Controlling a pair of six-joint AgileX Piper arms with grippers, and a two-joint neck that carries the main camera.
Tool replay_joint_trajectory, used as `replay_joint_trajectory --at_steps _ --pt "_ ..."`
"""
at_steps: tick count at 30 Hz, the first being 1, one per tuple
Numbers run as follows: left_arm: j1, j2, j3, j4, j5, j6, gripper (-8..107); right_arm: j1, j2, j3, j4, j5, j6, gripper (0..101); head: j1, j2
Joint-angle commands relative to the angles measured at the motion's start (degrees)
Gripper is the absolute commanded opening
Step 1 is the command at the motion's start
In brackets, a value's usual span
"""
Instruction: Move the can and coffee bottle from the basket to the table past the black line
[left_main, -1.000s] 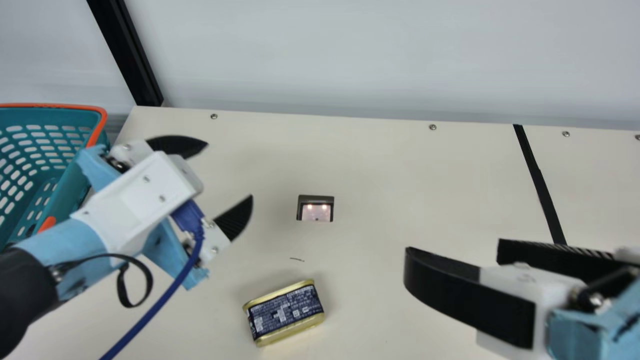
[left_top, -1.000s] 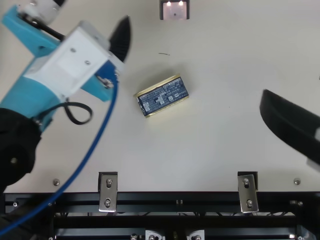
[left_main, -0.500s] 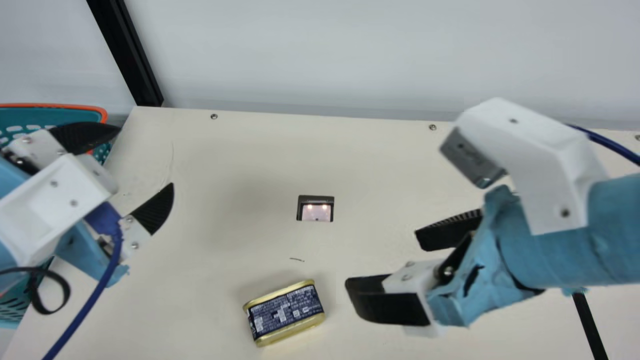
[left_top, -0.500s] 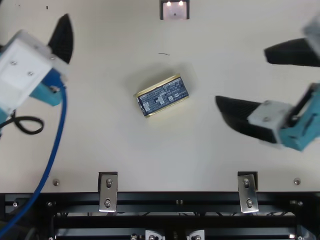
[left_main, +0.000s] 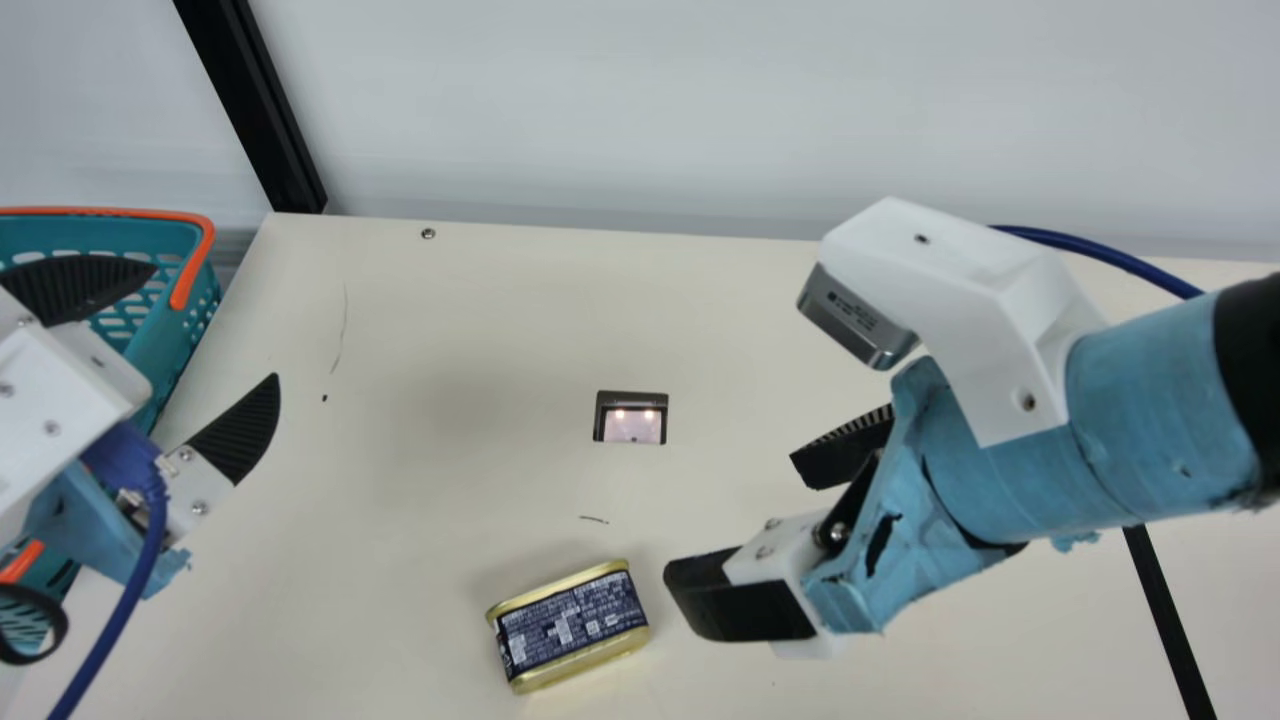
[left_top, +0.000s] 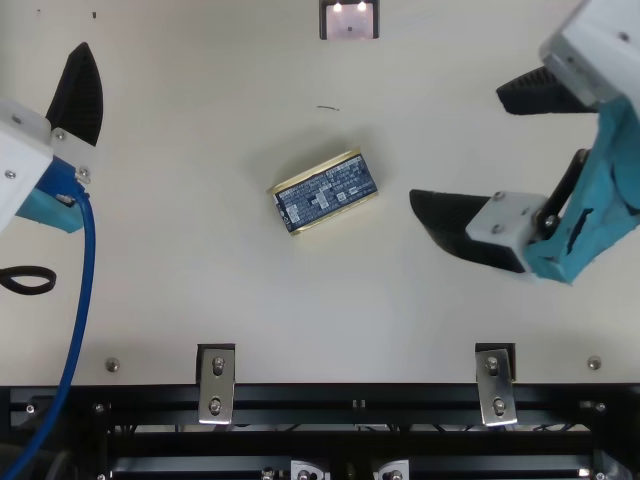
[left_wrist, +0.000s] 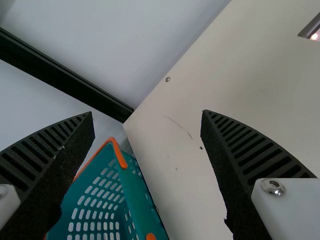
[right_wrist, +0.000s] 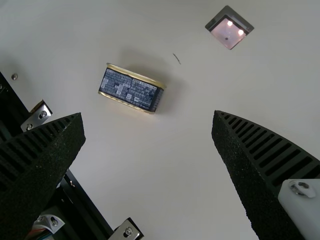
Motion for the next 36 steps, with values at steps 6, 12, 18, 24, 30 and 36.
replay_joint_trajectory --at_steps 6,12,18,24,30,36 --pt "-0.6 -0.1 0.6 5.1 -0.7 -8.9 90 4.2 3.1 -0.8 -0.7 0.1 -1.2 101 -0.1 -0.4" --pt "-1.6 -0.9 1.7 3.6 -0.9 -16.5 90 9.6 7.0 -3.0 -1.4 0.1 -2.6 101 -0.1 -0.4" --pt "-0.7 -2.4 3.5 3.7 -1.3 -21.0 90 14.8 10.9 -5.7 -2.2 0.1 -5.3 101 -0.1 -0.4" --pt "0.9 -4.9 5.3 4.7 -1.5 -25.0 90 18.6 14.2 -8.9 -3.5 0.1 -9.6 101 -0.1 -0.4" --pt "1.1 -6.6 6.3 4.6 -1.2 -26.7 90 20.8 16.8 -12.3 -6.7 0.1 -15.4 101 -0.1 -0.4" --pt "1.1 -6.5 6.3 4.8 -1.2 -26.7 90 22.1 19.7 -15.6 -10.9 0.1 -20.4 101 -0.1 -0.4"
